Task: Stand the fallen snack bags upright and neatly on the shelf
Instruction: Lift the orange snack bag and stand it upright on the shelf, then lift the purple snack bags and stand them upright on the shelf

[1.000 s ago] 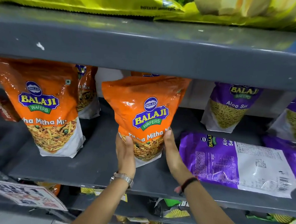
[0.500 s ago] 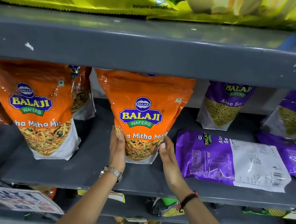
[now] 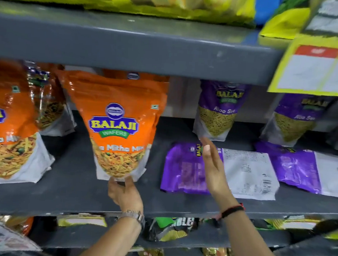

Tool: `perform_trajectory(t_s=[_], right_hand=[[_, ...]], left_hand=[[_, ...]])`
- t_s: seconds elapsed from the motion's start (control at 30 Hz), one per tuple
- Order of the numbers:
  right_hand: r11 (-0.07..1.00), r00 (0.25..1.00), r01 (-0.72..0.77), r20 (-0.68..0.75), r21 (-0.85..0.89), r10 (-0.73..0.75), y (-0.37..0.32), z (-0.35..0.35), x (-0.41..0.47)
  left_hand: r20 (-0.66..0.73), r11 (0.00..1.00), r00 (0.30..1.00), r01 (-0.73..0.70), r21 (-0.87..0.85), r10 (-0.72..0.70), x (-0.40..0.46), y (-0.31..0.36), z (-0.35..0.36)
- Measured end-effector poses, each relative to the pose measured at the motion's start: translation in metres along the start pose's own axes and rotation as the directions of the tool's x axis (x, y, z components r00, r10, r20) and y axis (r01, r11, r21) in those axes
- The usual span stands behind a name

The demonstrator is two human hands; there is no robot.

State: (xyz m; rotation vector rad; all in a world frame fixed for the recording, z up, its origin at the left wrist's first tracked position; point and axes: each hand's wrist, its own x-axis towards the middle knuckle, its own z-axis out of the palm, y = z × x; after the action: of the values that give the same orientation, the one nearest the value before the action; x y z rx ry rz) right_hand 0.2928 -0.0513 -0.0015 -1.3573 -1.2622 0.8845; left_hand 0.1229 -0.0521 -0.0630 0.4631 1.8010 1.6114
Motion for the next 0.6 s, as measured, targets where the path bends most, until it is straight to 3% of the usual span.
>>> perform_trajectory(t_s=[0.07,0.13,0.2,0.27,0.37,0.47,0.6], right_hand=[[0.978,0.999,0.04,-0.001,-0.204,-0.041,0.008,-0.041,0.012],[0.898,0.994,0.103,0.086,-0.427,-0.073,0.017,-0.081,0.03],[0.784,0.978,0.156,0.206,-0.601,-0.037,0.025,-0.115,0.049],[0.685,0.963,0.165,0.266,-0.71,0.044,0.029,-0.14,0.067],[0.676,0.927,0.088,0.309,-0.732,0.214,0.024,-0.162,0.085],[0.605,0.807,0.071,0.402,-0.793,0.432,0.021,-0.166,0.097],[0.579,0.719,0.059,0.437,-0.813,0.54,0.025,-0.165,0.111]], left_hand=[[0.02,0.996,0.997,0.078,0.047,-0.079,-0.026,-0.009,0.019],[0.047,0.976,0.975,0.216,0.032,-0.217,-0.054,-0.017,0.039],[0.1,0.936,0.936,0.344,-0.074,-0.336,-0.083,-0.025,0.06],[0.162,0.901,0.922,0.381,-0.208,-0.353,-0.107,-0.031,0.081],[0.157,0.827,0.904,0.427,-0.365,-0.397,-0.124,-0.037,0.103],[0.184,0.716,0.893,0.441,-0.542,-0.41,-0.13,-0.036,0.111],[0.219,0.672,0.906,0.416,-0.613,-0.361,-0.133,-0.035,0.113]])
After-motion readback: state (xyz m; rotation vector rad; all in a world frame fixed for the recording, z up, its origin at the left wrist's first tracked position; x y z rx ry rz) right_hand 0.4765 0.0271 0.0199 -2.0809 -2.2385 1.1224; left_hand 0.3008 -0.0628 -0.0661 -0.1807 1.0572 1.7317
